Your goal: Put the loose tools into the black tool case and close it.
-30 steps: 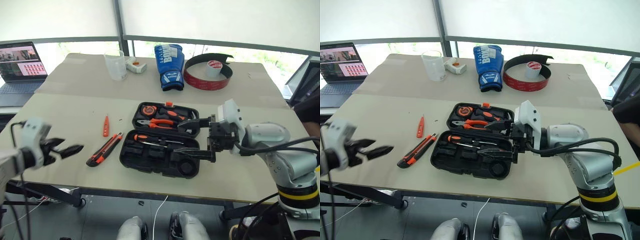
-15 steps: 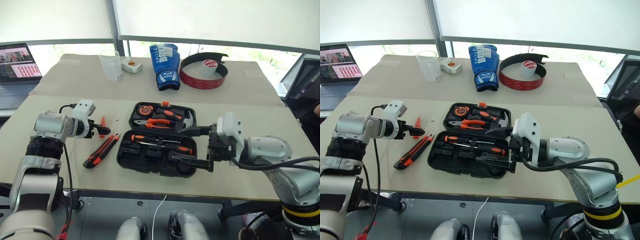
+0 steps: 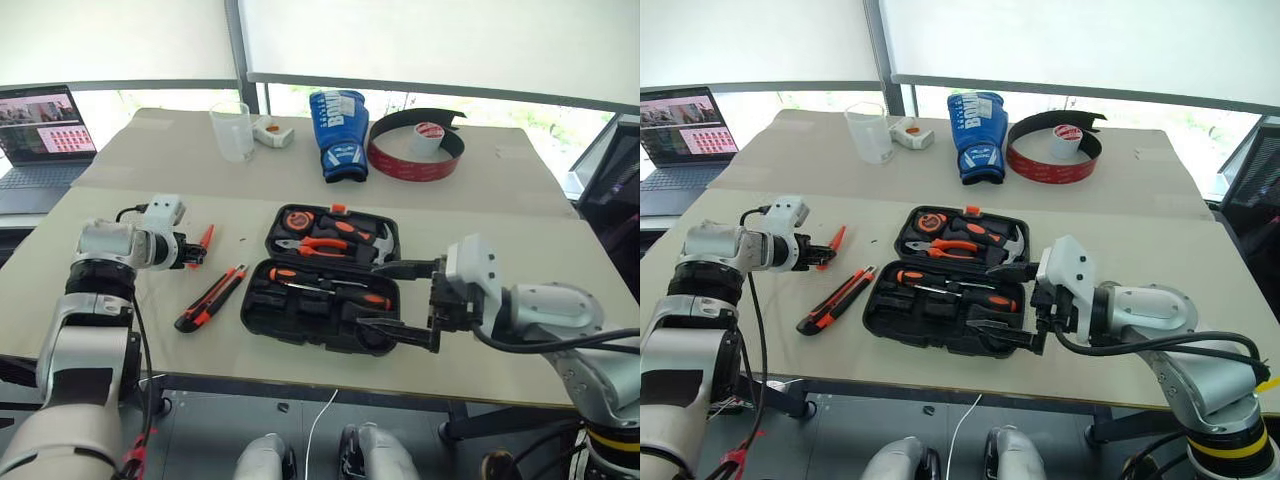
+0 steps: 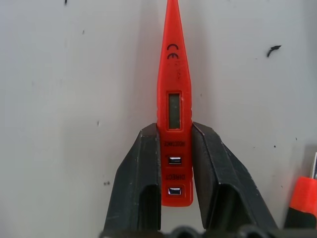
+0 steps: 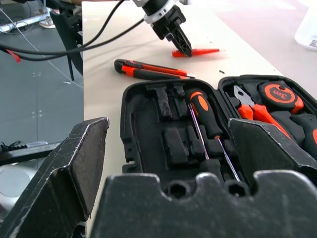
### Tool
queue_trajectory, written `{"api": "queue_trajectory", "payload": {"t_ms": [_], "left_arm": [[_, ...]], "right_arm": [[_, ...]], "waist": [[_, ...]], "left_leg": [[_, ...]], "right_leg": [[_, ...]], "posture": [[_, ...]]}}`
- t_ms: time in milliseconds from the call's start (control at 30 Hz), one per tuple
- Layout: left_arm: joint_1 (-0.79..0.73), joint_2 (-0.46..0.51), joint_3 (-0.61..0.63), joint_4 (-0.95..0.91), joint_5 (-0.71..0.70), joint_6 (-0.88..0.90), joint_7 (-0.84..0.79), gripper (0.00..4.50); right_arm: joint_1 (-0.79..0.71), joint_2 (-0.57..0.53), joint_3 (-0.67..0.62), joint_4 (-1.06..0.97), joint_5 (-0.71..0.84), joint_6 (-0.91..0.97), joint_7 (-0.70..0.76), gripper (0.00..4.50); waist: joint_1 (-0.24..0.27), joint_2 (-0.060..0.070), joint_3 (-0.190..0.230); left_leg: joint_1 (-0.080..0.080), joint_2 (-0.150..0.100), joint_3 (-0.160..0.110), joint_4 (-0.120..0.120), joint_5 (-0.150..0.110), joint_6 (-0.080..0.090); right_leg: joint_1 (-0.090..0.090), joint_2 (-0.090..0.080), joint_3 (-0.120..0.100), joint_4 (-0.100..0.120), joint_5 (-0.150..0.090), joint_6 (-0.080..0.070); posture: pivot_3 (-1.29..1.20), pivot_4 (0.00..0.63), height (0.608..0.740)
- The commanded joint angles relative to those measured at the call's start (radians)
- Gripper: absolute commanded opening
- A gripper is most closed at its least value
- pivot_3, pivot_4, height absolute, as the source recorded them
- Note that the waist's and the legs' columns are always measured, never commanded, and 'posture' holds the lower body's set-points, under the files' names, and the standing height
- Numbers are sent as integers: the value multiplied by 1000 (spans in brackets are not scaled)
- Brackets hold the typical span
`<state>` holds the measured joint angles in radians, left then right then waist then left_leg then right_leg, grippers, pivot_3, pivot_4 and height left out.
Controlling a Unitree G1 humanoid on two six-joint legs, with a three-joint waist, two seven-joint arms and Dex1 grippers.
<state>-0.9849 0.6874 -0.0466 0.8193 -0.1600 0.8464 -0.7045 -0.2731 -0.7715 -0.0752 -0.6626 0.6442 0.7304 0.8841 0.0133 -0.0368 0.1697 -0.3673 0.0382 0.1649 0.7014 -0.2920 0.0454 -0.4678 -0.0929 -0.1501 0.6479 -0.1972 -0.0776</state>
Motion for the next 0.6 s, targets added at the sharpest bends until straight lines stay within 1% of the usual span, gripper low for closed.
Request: {"api": "queue_trajectory", "payload": {"t_ms": [33, 100, 133, 200, 267, 400, 500, 600], "left_arm": [[2, 74, -18, -138, -22, -209, -267, 421], [28, 121, -43, -259, -58, -332, -500, 421], [39, 134, -49, -299, -70, -370, -572, 421], [83, 185, -128, -438, -75, -453, -787, 421], [98, 194, -204, -516, -59, -488, -895, 421], [91, 163, -318, -520, -11, -567, -910, 421], [70, 115, -358, -457, 71, -626, -894, 421], [46, 74, -382, -400, 118, -656, -891, 421]], "right_arm": [[41, -58, -54, -45, 42, 11, 26, 4500], [68, -74, -59, -66, 45, 14, 13, 4500], [76, -78, -62, -72, 47, 13, 9, 4500], [106, -79, -68, -101, 53, 15, -7, 4500], [126, -78, -70, -124, 57, 18, -29, 4500], [138, -67, -77, -145, 75, 29, -80, 4500], [146, -67, -79, -157, 86, 32, -101, 4500], [151, -69, -80, -164, 92, 33, -121, 4500]], "waist": [[-1, -1, 1], [-3, -5, 3], [-6, -5, 3], [-5, -5, 3], [-3, -4, 2], [0, -4, 2], [-1, -4, 2], [-2, -4, 3]], "left_leg": [[-1, 0, 0, 0, 0, 0], [-3, 0, 0, 0, 0, 0], [-3, 0, 0, 1, 0, 0], [-3, 0, 0, 1, 0, 0], [-2, 0, 1, 1, 0, 0], [-2, 0, 0, 2, 0, 0], [-3, 0, 0, 3, -1, 2], [-3, 0, -1, 3, -1, 2]], "right_leg": [[-1, 0, 0, 0, 0, 0], [-4, 0, 0, 0, 0, 0], [-4, 1, 0, 0, 0, 0], [-4, 0, 0, 0, 0, -1], [-3, 0, 1, -1, 0, -1], [-2, 0, 1, -1, 0, 0], [-2, 0, 2, -1, 0, 1], [-2, 1, 2, -1, 0, 1]], "posture": [[0, 150, 727], [0, 150, 727], [0, 150, 727], [0, 150, 727], [0, 150, 727], [0, 150, 727], [0, 150, 727], [0, 150, 727]]}}
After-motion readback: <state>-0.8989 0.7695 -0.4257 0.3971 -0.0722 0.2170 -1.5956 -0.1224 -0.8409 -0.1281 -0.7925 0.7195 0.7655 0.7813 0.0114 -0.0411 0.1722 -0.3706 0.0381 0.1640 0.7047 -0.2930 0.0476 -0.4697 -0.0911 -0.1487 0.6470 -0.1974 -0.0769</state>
